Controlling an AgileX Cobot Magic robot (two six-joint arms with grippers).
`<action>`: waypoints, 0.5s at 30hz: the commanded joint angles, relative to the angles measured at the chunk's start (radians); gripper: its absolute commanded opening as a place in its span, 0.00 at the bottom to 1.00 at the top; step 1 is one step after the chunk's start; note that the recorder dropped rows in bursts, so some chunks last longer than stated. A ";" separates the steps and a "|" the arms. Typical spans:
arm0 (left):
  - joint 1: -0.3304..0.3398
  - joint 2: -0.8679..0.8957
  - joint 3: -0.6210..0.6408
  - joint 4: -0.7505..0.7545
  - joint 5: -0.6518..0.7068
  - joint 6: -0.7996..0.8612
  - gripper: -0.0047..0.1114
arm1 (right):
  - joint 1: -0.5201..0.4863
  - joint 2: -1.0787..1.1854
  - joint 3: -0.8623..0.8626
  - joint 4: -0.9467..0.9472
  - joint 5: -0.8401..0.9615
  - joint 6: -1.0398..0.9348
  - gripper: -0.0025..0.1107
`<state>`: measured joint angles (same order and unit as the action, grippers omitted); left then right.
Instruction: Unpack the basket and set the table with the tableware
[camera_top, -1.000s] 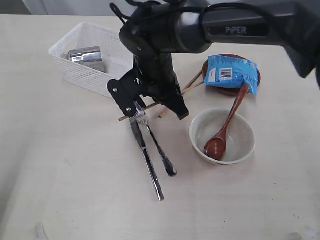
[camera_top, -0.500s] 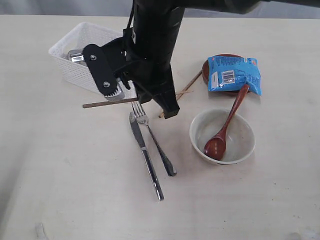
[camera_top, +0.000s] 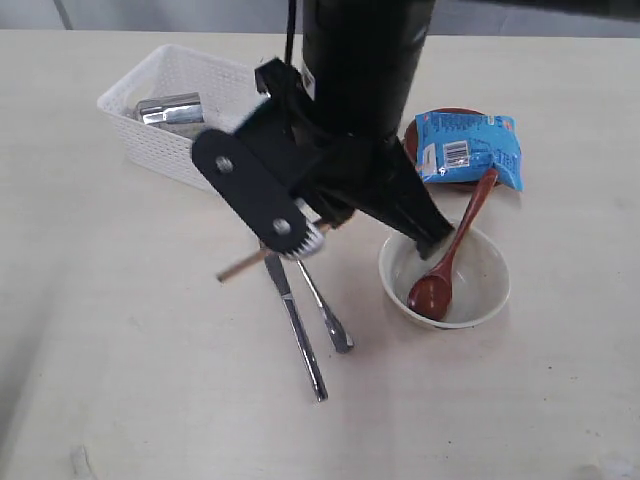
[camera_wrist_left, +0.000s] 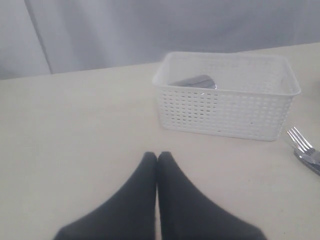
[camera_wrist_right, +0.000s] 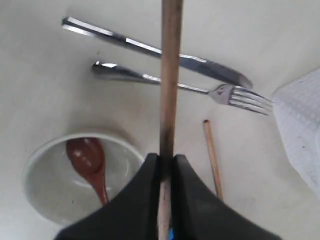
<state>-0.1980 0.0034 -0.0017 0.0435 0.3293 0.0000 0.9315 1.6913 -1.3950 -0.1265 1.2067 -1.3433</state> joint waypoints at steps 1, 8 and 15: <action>0.002 -0.003 0.002 0.005 -0.003 0.000 0.04 | 0.026 -0.031 0.165 -0.174 0.014 -0.188 0.02; 0.002 -0.003 0.002 0.005 -0.003 0.000 0.04 | 0.025 -0.031 0.342 -0.265 -0.112 -0.262 0.02; 0.002 -0.003 0.002 0.005 -0.003 0.000 0.04 | -0.105 -0.031 0.413 -0.224 -0.211 -0.270 0.02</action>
<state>-0.1980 0.0034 -0.0017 0.0435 0.3293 0.0000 0.8643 1.6693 -1.0049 -0.3758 1.0136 -1.5847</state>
